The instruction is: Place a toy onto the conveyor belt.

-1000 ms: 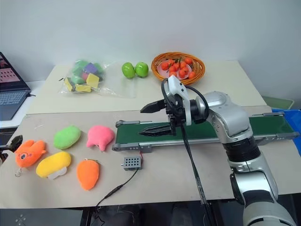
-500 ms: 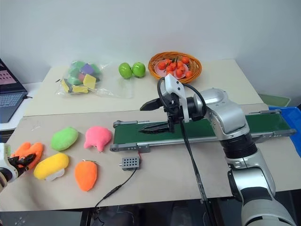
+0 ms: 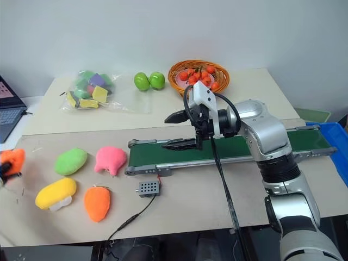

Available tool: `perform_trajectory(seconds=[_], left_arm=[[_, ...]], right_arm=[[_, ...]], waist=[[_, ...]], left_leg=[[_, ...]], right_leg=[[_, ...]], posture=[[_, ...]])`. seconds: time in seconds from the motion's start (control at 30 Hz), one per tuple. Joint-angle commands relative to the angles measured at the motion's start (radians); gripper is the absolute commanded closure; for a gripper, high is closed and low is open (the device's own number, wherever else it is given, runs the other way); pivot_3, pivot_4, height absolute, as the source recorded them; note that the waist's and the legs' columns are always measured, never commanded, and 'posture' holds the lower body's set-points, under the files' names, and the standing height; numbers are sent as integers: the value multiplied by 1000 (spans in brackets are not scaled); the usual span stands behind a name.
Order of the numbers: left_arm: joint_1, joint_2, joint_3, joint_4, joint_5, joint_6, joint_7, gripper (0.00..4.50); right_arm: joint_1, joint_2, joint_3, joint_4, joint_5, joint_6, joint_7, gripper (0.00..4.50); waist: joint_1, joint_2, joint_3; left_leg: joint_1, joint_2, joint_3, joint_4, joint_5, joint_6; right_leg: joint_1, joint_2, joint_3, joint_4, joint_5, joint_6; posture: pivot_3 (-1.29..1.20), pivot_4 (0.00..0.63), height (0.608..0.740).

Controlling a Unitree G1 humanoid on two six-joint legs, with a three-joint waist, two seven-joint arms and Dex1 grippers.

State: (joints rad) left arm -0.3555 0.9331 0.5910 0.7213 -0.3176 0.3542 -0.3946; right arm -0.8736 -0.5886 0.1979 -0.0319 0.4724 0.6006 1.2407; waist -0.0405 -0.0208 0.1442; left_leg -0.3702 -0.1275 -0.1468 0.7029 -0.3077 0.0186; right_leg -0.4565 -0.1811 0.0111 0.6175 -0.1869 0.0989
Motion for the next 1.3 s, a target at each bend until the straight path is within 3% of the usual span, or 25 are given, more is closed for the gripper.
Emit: perform_trajectory(seconds=[0.03,0.13,0.47,1.0,1.3], left_arm=[[-63,34,-41,-262,-59,80,-67,4195],[-59,44,-213,-473,-51,134,-221,4195],[-205,16,-469,-847,-186,267,-507,4195],[-291,-101,-748,-705,43,0,-698,4195],[-344,-165,-805,-585,129,-135,-782,4195]], right_arm=[[-22,-5,-32,-24,4,-27,4,0],[-25,-1,-33,-19,3,-33,7,0],[-3,-19,-53,-51,-4,-22,-18,0],[67,-101,-138,-196,17,50,-128,0],[112,-136,-174,-263,33,94,-182,0]], waist=[[1,0,0],[2,0,0],[-24,0,0],[-4,0,0],[0,0,0]], left_leg=[[0,0,0,0,0,0],[-1,0,0,0,0,0],[-2,1,1,0,0,0],[-1,1,2,0,0,0],[-2,1,3,1,0,0]], right_leg=[[0,0,0,0,0,0],[0,-1,-1,0,0,0],[-2,1,0,0,0,0],[-1,1,0,-2,1,-1],[-1,1,0,-3,1,-1]], posture=[[0,150,740],[0,150,740],[0,150,740],[0,150,740],[0,150,740]])
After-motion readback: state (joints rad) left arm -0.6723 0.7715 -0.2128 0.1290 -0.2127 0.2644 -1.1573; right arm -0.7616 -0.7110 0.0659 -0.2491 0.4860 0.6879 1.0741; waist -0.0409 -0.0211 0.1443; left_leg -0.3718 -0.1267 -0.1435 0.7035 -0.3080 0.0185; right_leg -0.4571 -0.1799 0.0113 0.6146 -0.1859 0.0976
